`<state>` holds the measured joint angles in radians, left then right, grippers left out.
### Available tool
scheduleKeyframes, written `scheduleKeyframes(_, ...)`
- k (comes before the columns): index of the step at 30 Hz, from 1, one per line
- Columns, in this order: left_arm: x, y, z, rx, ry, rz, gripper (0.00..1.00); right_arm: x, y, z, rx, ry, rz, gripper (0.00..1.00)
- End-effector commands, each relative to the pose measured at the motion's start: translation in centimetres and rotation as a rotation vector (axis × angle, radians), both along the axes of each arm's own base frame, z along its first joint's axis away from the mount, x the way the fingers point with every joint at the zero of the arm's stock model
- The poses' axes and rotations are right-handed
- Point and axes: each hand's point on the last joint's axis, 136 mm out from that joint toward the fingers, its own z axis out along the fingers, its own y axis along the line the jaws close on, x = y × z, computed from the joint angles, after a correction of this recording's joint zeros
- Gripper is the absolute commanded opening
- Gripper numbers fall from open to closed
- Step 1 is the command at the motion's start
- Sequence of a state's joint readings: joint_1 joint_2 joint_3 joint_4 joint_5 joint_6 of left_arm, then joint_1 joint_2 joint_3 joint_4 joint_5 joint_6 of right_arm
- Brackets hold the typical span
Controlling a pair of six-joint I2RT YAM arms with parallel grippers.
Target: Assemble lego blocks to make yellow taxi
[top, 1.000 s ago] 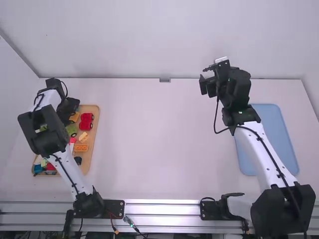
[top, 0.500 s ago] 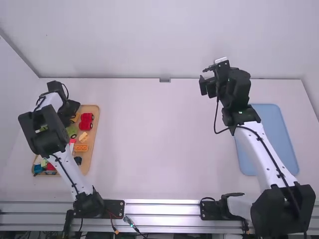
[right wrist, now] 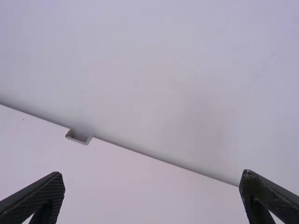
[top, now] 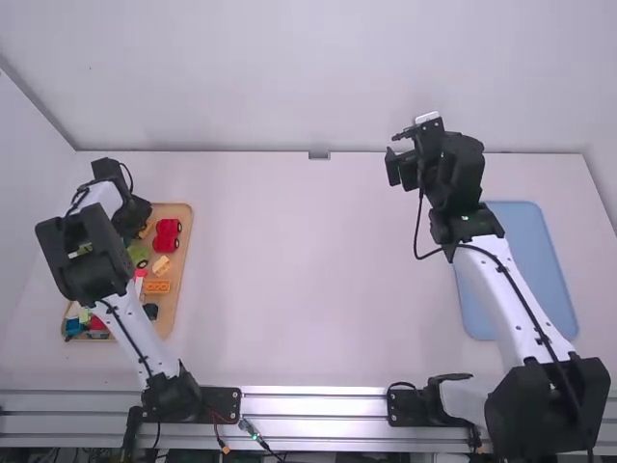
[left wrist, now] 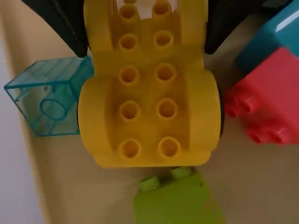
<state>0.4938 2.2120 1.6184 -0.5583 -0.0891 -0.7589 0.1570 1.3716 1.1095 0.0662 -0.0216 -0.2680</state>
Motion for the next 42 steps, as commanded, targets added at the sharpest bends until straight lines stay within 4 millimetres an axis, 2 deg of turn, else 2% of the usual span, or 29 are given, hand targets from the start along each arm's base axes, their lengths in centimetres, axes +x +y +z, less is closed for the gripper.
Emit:
scheduleKeyframes(1, -0.3, -0.4, 0.1, -0.03, 0.022, -0.019, 0.3, 0.4, 0.1, 1.8, 0.015, -0.035, 0.0, 0.99)
scheduleKeyframes(2, -0.3, -0.4, 0.2, -0.03, 0.022, -0.019, 0.29, 0.4, 0.1, 1.8, 0.015, -0.035, 0.0, 0.99)
scheduleKeyframes(6, 0.4, -0.9, 3.0, -0.014, 0.009, -0.056, 0.21, 0.3, 0.2, 1.8, 0.015, -0.034, 0.003, 0.99)
scheduleKeyframes(8, 0.9, -1.3, 4.5, 0.004, -0.006, -0.097, 0.2, 0.3, 0.1, 1.7, 0.014, -0.031, 0.0, 0.99)
scheduleKeyframes(9, 1.2, -2.0, 5.8, 0.02, -0.019, -0.132, 0.2, 0.3, 0.1, 1.7, 0.014, -0.03, 0.0, 0.99)
scheduleKeyframes(11, 1.4, -2.8, 6.9, 0.035, -0.024, -0.18, 0.2, 0.3, 0.1, 1.6, 0.014, -0.026, 0.0, 0.99)
scheduleKeyframes(12, 1.8, -4.1, 8.2, 0.053, -0.034, -0.24, 0.19, 0.3, 0.1, 1.5, 0.013, -0.022, 0.0, 0.99)
scheduleKeyframes(13, 2.1, -5.1, 9.0, 0.066, -0.037, -0.29, 0.11, 0.2, 0.1, 1.4, 0.012, -0.019, 0.0, 0.99)
scheduleKeyframes(14, 2.3, -5.8, 9.5, 0.074, -0.039, -0.329, 0.11, 0.2, 0.1, 1.3, 0.011, -0.016, 0.0, 0.99)
scheduleKeyframes(15, 2.8, -7.3, 10.3, 0.092, -0.043, -0.402, 0.02, 0.2, 0.1, 1.2, 0.011, -0.011, 0.0, 0.99)
scheduleKeyframes(16, 3.3, -8.9, 11.0, 0.108, -0.046, -0.476, 0.02, 0.2, 0.1, 1.2, 0.011, -0.008, 0.0, 0.99)
scheduleKeyframes(17, 3.5, -9.5, 11.2, 0.115, -0.047, -0.503, 0.02, 0.2, 0.1, 1.1, 0.011, -0.007, 0.0, 0.99)
scheduleKeyframes(19, 4.7, -14.6, 12.3, 0.17, -0.042, -0.737, 0.02, 0.1, 0.1, 1.1, 0.011, -0.003, 0.0, 0.99)
scheduleKeyframes(21, 5.3, -18.4, 12.4, 0.205, -0.031, -0.914, 0.02, 0.1, 0.0, 1.0, 0.01, -0.003, 0.0, 0.99)
scheduleKeyframes(22, 5.6, -21.1, 12.3, 0.228, -0.023, -1.013, 0.02, 0.2, 0.0, 1.1, 0.01, -0.005, 0.0, 0.99)
scheduleKeyframes(23, 5.8, -24.8, 12.0, 0.244, -0.028, -1.129, 0.02, 0.2, 0.0, 1.1, 0.011, -0.005, 0.0, 0.99)
scheduleKeyframes(25, 5.7, -27.8, 11.5, 0.264, -0.031, -1.242, 0.02, 0.2, 0.0, 1.1, 0.01, -0.005, 0.0, 0.99)
scheduleKeyframes(26, 5.3, -30.8, 11.0, 0.285, -0.034, -1.346, 0.02, 0.2, 0.0, 1.1, 0.011, -0.005, 0.0, 0.99)
scheduleKeyframes(27, 4.8, -33.0, 10.6, 0.302, -0.033, -1.427, 0.02, 0.2, 0.0, 1.1, 0.01, -0.005, 0.0, 0.99)
scheduleKeyframes(28, 4.7, -33.7, 10.5, 0.308, -0.034, -1.449, 0.02, 0.1, 0.0, 1.1, 0.01, -0.004, 0.0, 0.99)
scheduleKeyframes(29, 4.0, -35.5, 10.1, 0.322, -0.031, -1.525, 0.02, 0.1, 0.0, 1.1, 0.01, -0.004, 0.0, 0.99)
scheduleKeyframes(30, 3.1, -37.3, 9.5, 0.345, -0.021, -1.631, 0.02, 0.1, 0.1, 1.1, 0.01, -0.004, 0.0, 0.99)
scheduleKeyframes(31, 1.2, -39.7, 8.5, 0.374, 0.015, -1.814, 0.02, 0.1, 0.1, 1.1, 0.01, -0.004, 0.0, 0.99)
scheduleKeyframes(32, 1.0, -39.9, 8.3, 0.378, 0.022, -1.835, 0.02, 0.1, 0.1, 1.1, 0.01, -0.004, 0.0, 0.99)
scheduleKeyframes(34, -2.5, -42.5, 6.2, 0.413, 0.116, -2.113, 0.02, 0.2, 0.0, 1.1, 0.011, -0.006, -0.001, 0.99)
scheduleKeyframes(35, -2.7, -42.6, 6.1, 0.413, 0.121, -2.131, 0.02, 0.1, 0.0, 1.1, 0.01, -0.007, -0.001, 0.99)
scheduleKeyframes(38, -7.8, -45.1, 3.7, 0.339, 0.155, -2.537, 0.01, 0.1, 0.0, 1.1, 0.01, -0.006, -0.001, 0.99)
scheduleKeyframes(40, -9.6, -46.1, 2.9, 0.294, 0.114, -2.677, 0.01, 0.1, 0.0, 1.1, 0.011, -0.006, 0.0, 0.99)
scheduleKeyframes(42, -10.3, -46.4, 2.2, 0.293, 0.081, -2.76, 0.02, 0.1, 0.1, 1.1, 0.01, -0.006, 0.001, 0.99)
